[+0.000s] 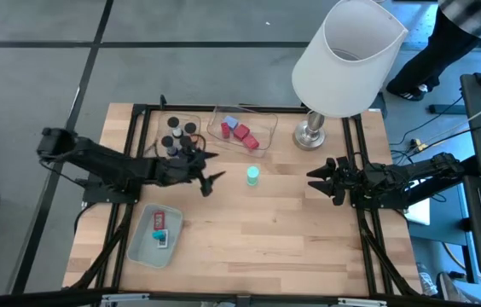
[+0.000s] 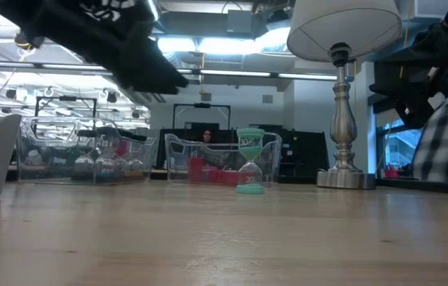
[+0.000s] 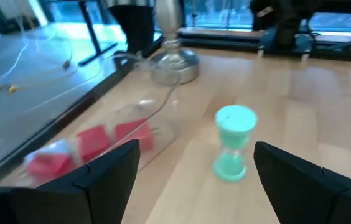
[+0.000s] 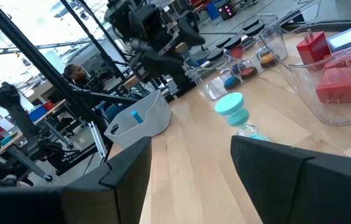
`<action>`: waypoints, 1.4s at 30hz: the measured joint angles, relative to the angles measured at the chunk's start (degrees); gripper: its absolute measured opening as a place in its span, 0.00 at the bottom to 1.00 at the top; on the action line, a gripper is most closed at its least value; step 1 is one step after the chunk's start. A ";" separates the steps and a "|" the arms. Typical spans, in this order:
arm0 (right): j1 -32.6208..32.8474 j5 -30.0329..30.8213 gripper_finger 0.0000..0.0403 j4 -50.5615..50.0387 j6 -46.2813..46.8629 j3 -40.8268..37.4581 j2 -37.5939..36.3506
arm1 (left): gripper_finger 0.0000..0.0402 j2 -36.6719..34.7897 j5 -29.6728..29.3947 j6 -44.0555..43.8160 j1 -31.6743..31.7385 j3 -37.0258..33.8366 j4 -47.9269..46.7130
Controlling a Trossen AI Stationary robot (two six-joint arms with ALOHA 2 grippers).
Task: Pick & Place Office items
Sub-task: Put the light blue hourglass into the left transparent bin
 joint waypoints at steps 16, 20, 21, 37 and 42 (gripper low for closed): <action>0.00 0.00 0.56 0.02 -0.01 0.00 0.01 | 0.89 26.90 3.01 6.80 0.44 12.92 14.45; 0.00 0.00 0.56 0.02 -0.02 0.00 0.01 | 0.90 31.04 3.97 5.89 2.04 15.77 15.49; 0.00 -0.02 0.56 0.02 -0.02 0.00 0.02 | 0.90 31.84 4.71 5.43 2.44 16.31 15.65; 0.00 0.00 0.56 0.02 -0.01 0.00 0.00 | 0.89 36.84 13.70 1.50 6.44 19.21 16.29; 0.00 -0.02 0.56 0.00 -0.02 0.00 0.00 | 0.79 36.84 14.06 -0.90 6.44 19.21 16.29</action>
